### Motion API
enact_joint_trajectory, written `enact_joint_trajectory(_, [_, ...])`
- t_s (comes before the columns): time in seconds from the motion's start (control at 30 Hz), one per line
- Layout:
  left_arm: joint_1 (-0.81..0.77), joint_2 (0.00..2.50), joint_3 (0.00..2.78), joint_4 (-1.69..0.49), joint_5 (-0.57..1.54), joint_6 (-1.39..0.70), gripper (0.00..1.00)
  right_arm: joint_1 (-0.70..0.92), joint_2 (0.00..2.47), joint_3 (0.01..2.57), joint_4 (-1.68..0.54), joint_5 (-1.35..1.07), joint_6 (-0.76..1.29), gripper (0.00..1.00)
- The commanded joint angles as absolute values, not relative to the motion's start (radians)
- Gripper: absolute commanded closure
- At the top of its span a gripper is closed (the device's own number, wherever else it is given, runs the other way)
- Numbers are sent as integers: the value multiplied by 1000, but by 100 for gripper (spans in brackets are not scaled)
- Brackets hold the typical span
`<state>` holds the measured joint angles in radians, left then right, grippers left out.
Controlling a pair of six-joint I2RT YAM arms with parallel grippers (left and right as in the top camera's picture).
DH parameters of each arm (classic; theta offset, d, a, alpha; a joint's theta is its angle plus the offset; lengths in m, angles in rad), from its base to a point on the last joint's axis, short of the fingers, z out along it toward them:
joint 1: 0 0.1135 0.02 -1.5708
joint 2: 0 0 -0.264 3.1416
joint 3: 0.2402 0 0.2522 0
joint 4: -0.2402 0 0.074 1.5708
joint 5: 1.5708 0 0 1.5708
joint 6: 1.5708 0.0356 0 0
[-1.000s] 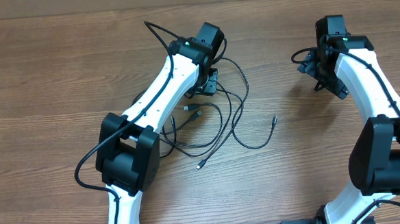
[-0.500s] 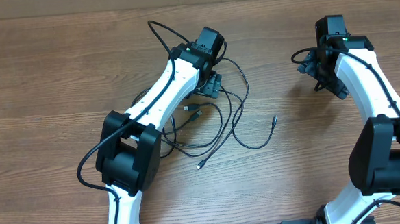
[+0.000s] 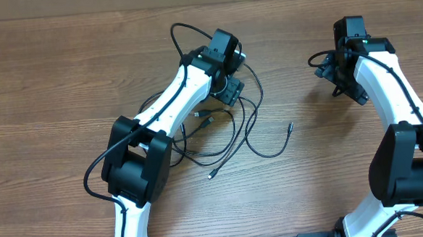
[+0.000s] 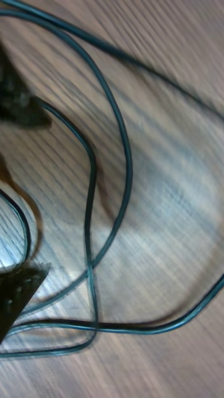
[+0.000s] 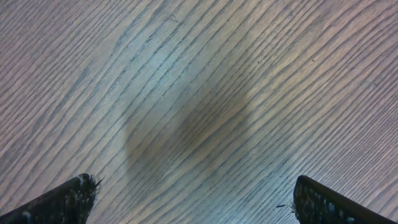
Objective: Untangle cables
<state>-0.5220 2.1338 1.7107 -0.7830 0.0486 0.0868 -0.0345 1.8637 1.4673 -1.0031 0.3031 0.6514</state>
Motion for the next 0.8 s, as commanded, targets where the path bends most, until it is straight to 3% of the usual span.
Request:
enact_joint_trajectory(0.0, [-525, 2122, 1656, -741, 124, 254, 58, -34, 1855, 1465, -998, 313, 659, 0])
enact_joint_trajectory(0.1, [-525, 2122, 1649, -704, 124, 319, 61, -34, 1855, 1465, -998, 313, 658, 0])
enact_joint_trajectory(0.37, [-530, 2122, 1648, -654, 192, 454, 50, -34, 1855, 1465, -998, 313, 658, 0])
enact_joint_trajectory(0.77, [-532, 2122, 1585, -613, 212, 692, 49, -34, 1855, 1465, -998, 313, 659, 0])
